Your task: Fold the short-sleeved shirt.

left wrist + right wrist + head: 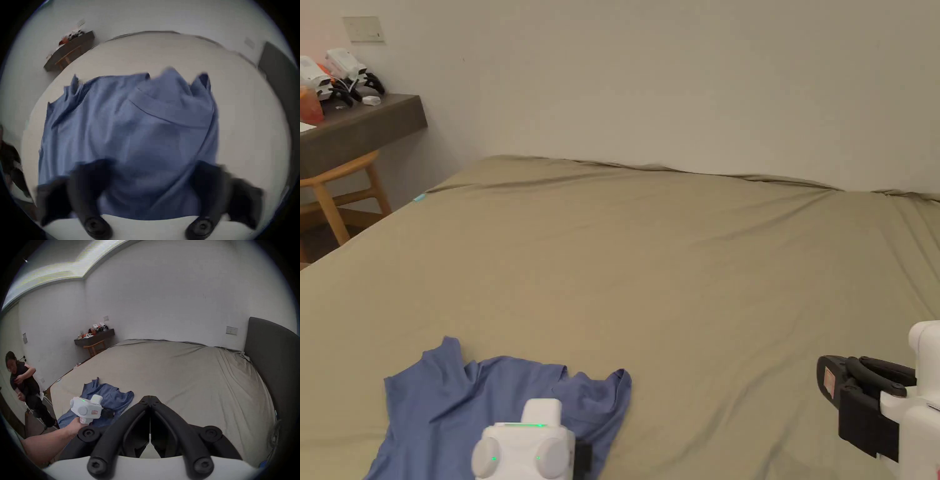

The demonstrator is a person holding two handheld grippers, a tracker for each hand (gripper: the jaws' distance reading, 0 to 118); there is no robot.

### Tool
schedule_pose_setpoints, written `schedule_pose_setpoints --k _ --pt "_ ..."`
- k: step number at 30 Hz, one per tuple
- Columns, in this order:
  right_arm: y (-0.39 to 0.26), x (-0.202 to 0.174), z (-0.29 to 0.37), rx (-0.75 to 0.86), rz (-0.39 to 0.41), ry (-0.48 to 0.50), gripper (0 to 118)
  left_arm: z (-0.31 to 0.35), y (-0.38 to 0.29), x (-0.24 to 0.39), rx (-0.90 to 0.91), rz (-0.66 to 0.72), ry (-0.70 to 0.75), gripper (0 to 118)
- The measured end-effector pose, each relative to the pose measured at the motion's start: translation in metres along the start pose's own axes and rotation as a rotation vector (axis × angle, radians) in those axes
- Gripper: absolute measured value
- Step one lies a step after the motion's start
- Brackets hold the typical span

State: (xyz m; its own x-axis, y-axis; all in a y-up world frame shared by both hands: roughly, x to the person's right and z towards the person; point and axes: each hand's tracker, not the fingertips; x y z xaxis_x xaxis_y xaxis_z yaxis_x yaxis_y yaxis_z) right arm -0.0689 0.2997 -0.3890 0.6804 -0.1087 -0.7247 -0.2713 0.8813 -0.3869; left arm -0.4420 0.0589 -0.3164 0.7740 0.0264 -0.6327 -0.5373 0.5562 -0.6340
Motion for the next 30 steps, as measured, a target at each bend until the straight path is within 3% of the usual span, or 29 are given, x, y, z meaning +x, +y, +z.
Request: schedule_pose_setpoints --k 1,2,4,8,10,16,19,23,26,30 --pt "0.000 0.001 0.002 -0.005 -0.014 0.009 3 0.008 0.001 -0.004 0.029 0.048 0.031 54" --pt "0.001 0.002 0.004 -0.010 -0.036 0.026 3 0.014 0.003 -0.009 0.034 0.077 0.068 3" --pt "0.001 0.004 0.008 -0.005 -0.048 0.043 3 0.020 0.012 -0.022 -0.021 0.130 -0.082 3" --pt "0.003 0.010 0.021 0.026 -0.045 0.039 3 0.060 0.031 -0.013 0.078 0.067 -0.053 3" --pt "0.006 0.015 0.037 0.054 -0.055 0.014 3 0.101 0.047 -0.001 0.154 0.100 -0.099 3" --pt "0.019 0.052 0.103 0.177 -0.097 -0.133 3 0.202 0.096 0.113 0.348 -0.214 -0.263 3" --pt "0.028 0.069 0.141 0.231 -0.073 -0.224 3 0.232 0.099 0.187 0.392 -0.309 -0.388 3" --pt "0.035 0.079 0.191 0.300 -0.041 -0.340 3 0.238 0.063 0.299 0.330 -0.488 -0.511 3" --pt "0.034 0.084 0.219 0.300 -0.041 -0.366 3 0.220 0.009 0.375 0.225 -0.644 -0.595 3" --pt "0.024 0.084 0.239 0.307 -0.019 -0.402 3 0.168 -0.081 0.427 -0.010 -0.792 -0.612 3"
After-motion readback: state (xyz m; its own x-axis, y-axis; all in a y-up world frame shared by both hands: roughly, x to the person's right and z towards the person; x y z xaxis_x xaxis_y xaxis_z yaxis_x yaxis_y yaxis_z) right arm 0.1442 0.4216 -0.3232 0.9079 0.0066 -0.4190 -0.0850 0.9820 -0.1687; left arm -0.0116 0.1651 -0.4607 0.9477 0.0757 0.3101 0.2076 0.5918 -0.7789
